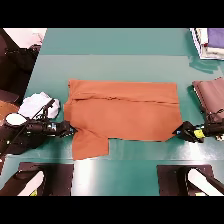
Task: Fold the shirts.
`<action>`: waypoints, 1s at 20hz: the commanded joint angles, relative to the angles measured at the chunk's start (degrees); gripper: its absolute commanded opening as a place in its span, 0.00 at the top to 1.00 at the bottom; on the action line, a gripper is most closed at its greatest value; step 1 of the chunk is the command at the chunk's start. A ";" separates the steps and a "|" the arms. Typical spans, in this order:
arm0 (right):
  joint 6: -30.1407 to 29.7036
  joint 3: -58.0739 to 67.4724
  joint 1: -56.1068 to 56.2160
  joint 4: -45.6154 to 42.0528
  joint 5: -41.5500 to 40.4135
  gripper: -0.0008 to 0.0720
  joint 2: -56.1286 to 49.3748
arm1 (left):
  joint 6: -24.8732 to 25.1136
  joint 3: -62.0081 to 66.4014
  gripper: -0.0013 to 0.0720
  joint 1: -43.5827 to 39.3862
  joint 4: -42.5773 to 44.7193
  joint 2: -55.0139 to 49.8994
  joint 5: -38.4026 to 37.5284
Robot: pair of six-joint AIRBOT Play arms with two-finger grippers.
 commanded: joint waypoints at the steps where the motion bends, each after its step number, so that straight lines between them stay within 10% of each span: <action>1: 0.02 -1.44 3.45 1.99 -5.33 0.40 0.11 | 0.11 0.13 0.95 0.02 -0.02 0.04 0.20; 2: 0.02 -1.44 5.31 1.79 -6.38 0.45 0.11 | 0.11 0.13 0.95 0.02 0.00 0.04 0.22; 4: 0.00 -1.36 8.00 1.07 -6.67 0.93 0.13 | 1.40 0.13 0.95 0.02 0.00 0.07 -0.22; 5: 0.02 -0.83 8.79 -0.26 -5.33 0.97 0.17 | 1.81 0.48 0.95 0.02 0.72 0.11 -1.20; 13: 5.07 6.75 9.51 -18.56 13.68 0.97 16.24 | -4.61 6.32 0.95 0.02 4.57 10.29 -18.64; 20: 5.60 21.59 10.51 -17.70 9.64 0.97 5.55 | 0.00 21.59 0.95 0.02 1.33 1.55 -7.61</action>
